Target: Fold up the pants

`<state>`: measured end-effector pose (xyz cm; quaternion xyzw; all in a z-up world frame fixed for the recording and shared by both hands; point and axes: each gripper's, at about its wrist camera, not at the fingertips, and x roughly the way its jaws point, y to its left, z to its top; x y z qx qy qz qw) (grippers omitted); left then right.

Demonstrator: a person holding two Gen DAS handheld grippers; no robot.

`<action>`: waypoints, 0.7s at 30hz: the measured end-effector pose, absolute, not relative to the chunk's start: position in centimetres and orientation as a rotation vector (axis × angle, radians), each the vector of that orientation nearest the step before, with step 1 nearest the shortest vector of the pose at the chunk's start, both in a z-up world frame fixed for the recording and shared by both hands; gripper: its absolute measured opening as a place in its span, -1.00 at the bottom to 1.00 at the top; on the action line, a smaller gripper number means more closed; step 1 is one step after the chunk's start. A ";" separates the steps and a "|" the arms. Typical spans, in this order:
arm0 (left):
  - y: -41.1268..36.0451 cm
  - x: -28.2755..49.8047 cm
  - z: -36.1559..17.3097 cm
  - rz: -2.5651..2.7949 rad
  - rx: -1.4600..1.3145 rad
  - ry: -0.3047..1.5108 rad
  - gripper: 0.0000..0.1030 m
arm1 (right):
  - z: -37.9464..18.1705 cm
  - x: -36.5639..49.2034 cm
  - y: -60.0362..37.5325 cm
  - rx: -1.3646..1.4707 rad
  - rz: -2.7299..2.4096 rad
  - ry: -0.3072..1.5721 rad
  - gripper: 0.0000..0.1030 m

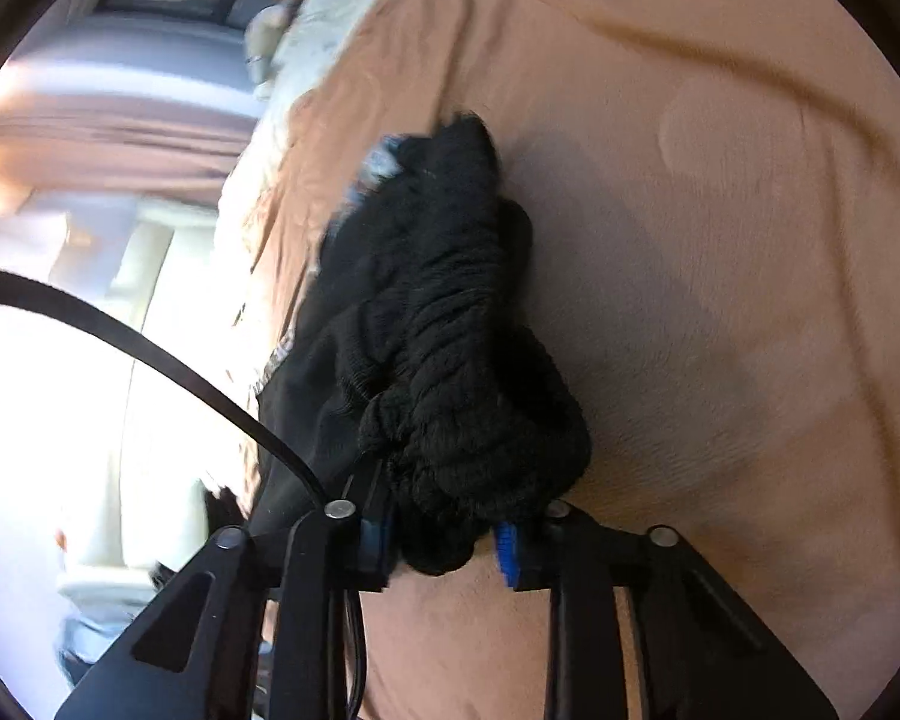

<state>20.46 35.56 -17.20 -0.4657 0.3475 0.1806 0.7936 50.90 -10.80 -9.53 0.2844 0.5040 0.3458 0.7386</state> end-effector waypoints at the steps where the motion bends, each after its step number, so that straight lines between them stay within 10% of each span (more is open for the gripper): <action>1: 35.2 20.2 -16.8 0.382 -0.997 0.746 -0.84 | -9.0 50.6 -11.2 0.608 0.768 1.094 -0.65; 21: 28.1 12.9 -18.0 0.319 -1.074 0.775 -0.84 | -5.5 48.2 -14.1 0.409 0.752 1.070 -0.66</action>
